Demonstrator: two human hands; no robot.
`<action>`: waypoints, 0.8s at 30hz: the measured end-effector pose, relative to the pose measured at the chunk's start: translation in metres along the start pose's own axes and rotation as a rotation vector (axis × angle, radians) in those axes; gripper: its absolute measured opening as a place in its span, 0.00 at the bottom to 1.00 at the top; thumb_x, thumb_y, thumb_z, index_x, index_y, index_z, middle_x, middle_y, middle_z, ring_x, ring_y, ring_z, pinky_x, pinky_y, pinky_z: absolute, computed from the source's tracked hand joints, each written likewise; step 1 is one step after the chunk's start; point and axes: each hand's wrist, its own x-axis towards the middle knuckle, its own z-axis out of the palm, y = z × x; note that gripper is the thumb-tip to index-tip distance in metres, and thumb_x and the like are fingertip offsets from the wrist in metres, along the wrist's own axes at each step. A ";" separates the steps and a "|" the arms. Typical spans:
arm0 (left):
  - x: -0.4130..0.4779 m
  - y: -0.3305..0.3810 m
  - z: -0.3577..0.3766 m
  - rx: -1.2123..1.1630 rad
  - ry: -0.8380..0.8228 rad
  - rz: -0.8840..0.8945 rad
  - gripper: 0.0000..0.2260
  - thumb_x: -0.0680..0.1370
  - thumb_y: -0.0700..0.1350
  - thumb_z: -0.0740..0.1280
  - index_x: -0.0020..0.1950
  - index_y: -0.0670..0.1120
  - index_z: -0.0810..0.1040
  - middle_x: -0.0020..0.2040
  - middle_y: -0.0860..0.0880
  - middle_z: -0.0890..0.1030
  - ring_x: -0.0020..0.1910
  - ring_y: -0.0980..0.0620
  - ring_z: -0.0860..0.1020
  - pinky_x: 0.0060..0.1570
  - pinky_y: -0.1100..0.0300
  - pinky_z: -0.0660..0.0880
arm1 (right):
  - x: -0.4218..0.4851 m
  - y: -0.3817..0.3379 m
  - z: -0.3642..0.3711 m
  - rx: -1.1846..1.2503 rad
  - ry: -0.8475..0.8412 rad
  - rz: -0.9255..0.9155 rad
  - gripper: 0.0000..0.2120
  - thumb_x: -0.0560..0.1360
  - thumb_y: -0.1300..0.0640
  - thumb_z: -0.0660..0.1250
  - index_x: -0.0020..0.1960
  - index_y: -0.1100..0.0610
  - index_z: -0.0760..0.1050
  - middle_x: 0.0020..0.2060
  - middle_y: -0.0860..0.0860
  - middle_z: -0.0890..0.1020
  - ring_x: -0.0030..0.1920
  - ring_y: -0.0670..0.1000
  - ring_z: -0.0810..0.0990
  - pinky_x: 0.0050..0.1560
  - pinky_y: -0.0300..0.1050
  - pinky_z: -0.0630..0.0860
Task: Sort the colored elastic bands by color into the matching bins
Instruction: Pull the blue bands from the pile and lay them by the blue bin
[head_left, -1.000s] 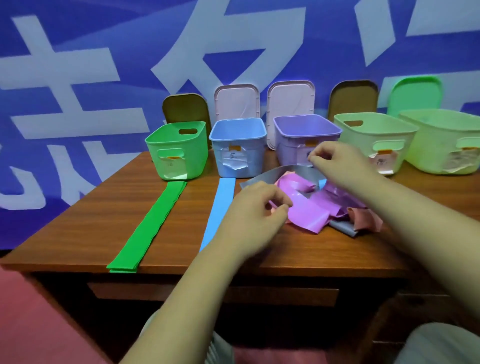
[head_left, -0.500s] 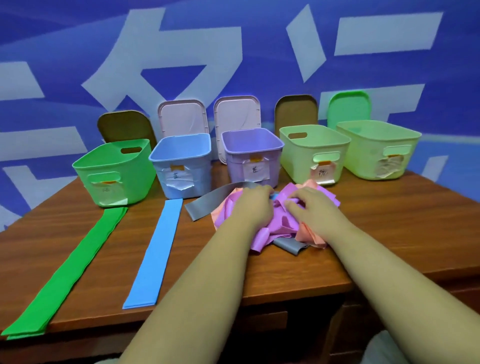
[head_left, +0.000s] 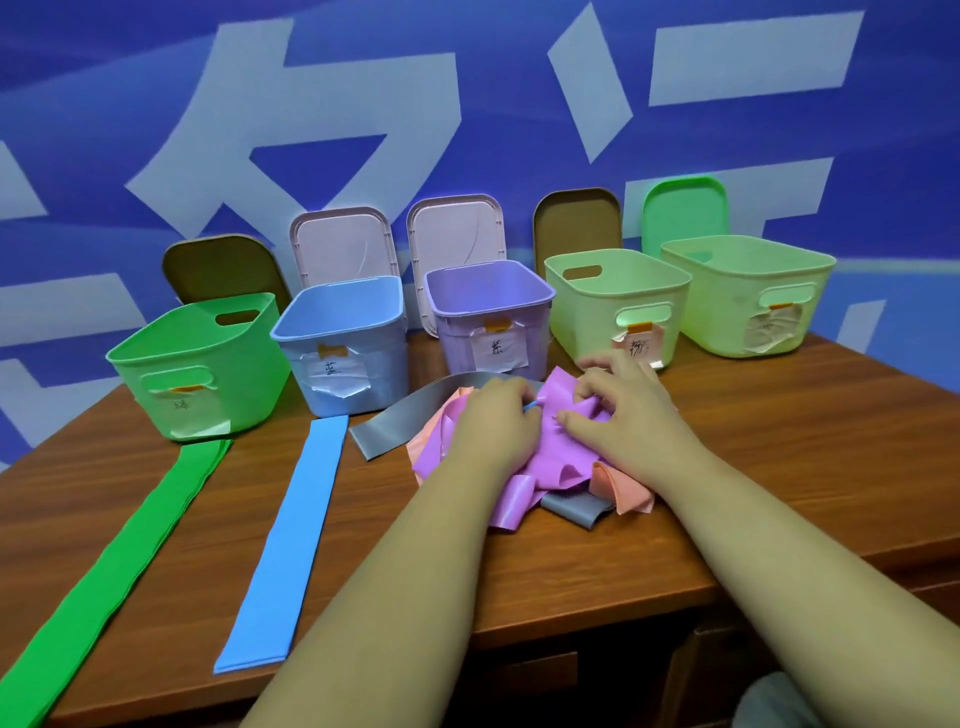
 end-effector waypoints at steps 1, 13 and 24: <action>-0.001 0.000 -0.002 -0.041 0.014 -0.024 0.05 0.81 0.45 0.67 0.51 0.46 0.82 0.51 0.45 0.84 0.52 0.43 0.79 0.48 0.53 0.73 | 0.000 -0.001 -0.003 0.012 -0.002 -0.003 0.12 0.72 0.48 0.77 0.44 0.45 0.73 0.61 0.41 0.78 0.61 0.49 0.73 0.60 0.50 0.71; -0.008 -0.002 -0.017 -0.303 0.093 -0.052 0.05 0.76 0.48 0.76 0.45 0.51 0.81 0.41 0.54 0.83 0.44 0.54 0.79 0.42 0.61 0.71 | 0.000 -0.005 -0.008 0.143 0.041 0.034 0.07 0.81 0.49 0.67 0.45 0.43 0.82 0.43 0.40 0.81 0.51 0.46 0.75 0.50 0.40 0.68; -0.007 0.001 -0.024 -0.540 0.140 -0.089 0.04 0.78 0.48 0.75 0.46 0.51 0.82 0.43 0.56 0.84 0.42 0.56 0.80 0.46 0.57 0.76 | -0.004 -0.009 -0.017 0.194 0.057 0.012 0.17 0.74 0.58 0.76 0.31 0.53 0.72 0.52 0.44 0.78 0.53 0.44 0.78 0.49 0.36 0.71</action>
